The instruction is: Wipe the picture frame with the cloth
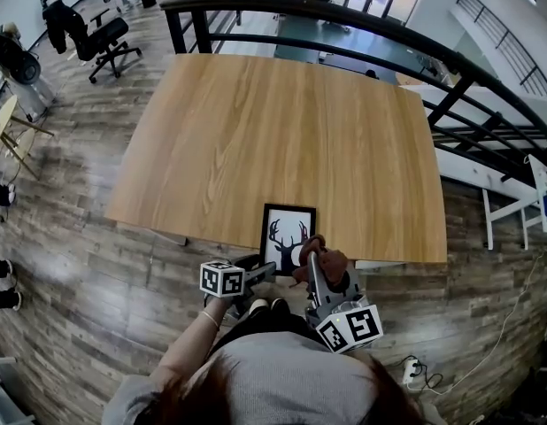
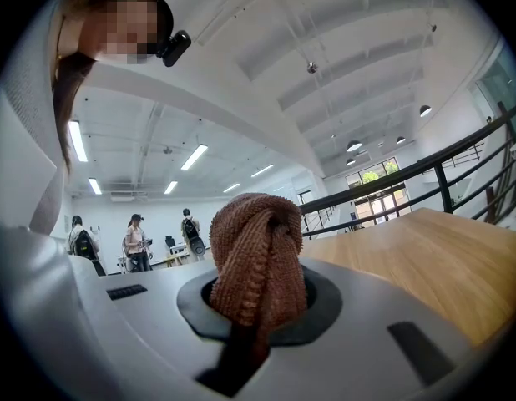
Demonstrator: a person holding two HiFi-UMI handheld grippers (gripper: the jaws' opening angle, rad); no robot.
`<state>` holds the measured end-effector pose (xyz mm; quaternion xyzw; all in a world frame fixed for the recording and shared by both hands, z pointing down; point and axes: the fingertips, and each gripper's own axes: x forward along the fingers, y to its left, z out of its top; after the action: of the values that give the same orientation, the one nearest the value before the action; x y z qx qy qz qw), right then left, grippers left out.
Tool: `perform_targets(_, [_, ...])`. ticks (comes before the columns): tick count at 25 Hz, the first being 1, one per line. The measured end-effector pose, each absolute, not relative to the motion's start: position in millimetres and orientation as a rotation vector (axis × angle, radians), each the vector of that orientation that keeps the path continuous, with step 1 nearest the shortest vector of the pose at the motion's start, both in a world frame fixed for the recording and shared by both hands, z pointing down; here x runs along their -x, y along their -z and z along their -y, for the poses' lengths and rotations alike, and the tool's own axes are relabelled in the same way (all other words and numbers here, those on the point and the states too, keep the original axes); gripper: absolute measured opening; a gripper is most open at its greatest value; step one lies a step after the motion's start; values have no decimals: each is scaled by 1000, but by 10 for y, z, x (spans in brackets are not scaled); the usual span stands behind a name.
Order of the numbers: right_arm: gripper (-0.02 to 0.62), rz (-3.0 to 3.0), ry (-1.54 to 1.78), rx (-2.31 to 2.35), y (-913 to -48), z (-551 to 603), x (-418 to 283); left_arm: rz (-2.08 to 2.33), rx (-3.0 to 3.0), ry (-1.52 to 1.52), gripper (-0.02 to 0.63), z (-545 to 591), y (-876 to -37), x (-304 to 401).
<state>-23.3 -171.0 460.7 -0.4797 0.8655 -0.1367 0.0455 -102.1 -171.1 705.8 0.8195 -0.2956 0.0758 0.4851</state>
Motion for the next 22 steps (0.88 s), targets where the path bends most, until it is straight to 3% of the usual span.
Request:
perform_targets(10, [44,-2657,425,1493,-4648,1657,222,437,-1947,-44,248,1812,-7009,704])
perform_targets(11, [46,-2661,414,1499,-4644,1643,216,410,-1946,-19,228,1810,-6992,677])
perform_targets(13, [45,-2665,386,1510,-4633,1615,201,371,-1930,31,119,1810,-6959,634])
perform_targets(22, [44,-2670,343,1527,-4606,1564,165,308,-1848,199,18,1765,-6852,667])
